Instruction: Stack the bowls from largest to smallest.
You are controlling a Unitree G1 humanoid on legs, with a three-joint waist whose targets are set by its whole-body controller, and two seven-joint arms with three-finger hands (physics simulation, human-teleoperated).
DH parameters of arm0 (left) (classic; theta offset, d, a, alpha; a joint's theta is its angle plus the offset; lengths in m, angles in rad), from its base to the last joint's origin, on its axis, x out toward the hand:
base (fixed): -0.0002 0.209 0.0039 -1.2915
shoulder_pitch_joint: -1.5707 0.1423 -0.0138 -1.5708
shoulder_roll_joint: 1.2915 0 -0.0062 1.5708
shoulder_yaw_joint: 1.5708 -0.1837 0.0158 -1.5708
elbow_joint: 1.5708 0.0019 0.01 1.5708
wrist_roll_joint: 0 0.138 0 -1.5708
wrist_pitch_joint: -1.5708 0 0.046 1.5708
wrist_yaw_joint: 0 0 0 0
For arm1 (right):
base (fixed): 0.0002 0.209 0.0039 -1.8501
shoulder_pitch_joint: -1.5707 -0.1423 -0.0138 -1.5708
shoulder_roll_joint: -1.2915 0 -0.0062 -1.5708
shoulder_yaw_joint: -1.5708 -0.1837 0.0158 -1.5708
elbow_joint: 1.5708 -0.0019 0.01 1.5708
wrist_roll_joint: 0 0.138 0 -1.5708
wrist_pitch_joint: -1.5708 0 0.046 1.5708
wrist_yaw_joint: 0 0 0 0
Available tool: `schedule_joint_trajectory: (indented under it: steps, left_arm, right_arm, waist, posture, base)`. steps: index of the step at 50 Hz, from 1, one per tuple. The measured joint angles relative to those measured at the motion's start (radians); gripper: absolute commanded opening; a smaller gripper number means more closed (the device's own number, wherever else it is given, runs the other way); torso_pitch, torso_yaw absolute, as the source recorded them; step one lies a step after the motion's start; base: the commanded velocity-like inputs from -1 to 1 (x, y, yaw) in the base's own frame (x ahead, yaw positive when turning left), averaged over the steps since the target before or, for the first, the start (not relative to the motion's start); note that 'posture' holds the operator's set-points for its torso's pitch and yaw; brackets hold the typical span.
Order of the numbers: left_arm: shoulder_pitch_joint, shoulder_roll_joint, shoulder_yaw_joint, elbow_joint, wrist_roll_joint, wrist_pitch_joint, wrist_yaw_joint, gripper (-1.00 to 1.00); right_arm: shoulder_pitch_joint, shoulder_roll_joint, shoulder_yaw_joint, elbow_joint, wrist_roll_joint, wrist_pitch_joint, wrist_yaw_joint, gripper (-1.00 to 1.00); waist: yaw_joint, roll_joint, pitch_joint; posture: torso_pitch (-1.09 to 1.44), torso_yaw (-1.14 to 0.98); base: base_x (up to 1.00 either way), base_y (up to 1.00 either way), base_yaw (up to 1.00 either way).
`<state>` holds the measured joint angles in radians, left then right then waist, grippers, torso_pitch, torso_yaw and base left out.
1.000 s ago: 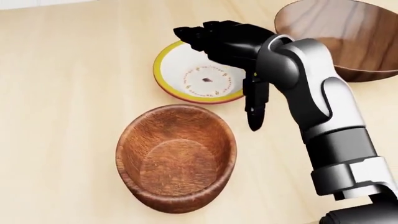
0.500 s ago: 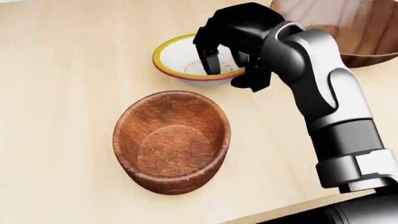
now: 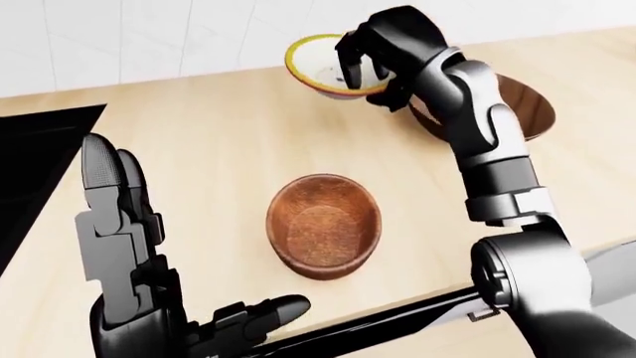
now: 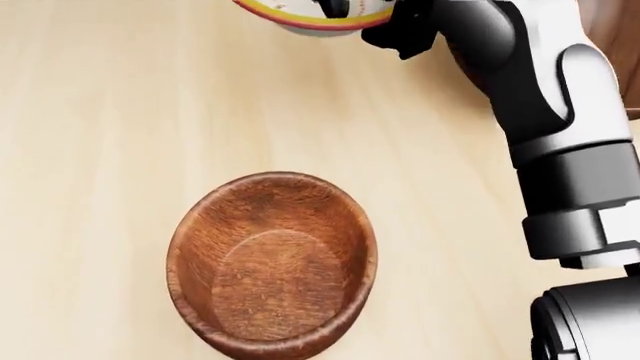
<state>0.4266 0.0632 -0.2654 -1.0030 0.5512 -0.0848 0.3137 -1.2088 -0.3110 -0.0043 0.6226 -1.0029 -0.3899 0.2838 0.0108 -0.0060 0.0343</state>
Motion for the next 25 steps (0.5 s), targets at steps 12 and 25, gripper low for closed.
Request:
schedule_joint_trajectory:
  steps: [12, 25]
  left_arm:
    - [0.0, -0.001, -0.001, -0.006, 0.002, 0.004, -0.001, 1.0]
    - [0.002, 0.0, 0.002, -0.006, -0.003, 0.0, -0.001, 1.0]
  right_arm:
    - [-0.12, -0.066, -0.012, 0.076, -0.012, 0.004, 0.05, -1.0]
    - [-0.129, -0.17, -0.041, 0.042, 0.002, -0.001, 0.101, -1.0]
  waist:
    - [0.012, -0.011, 0.019]
    - [0.013, -0.018, 0.022]
  posture:
    - [0.0, 0.0]
    - [0.0, 0.0]
  base:
    - [0.0, 0.0, 0.0]
    - [0.0, 0.0, 0.0]
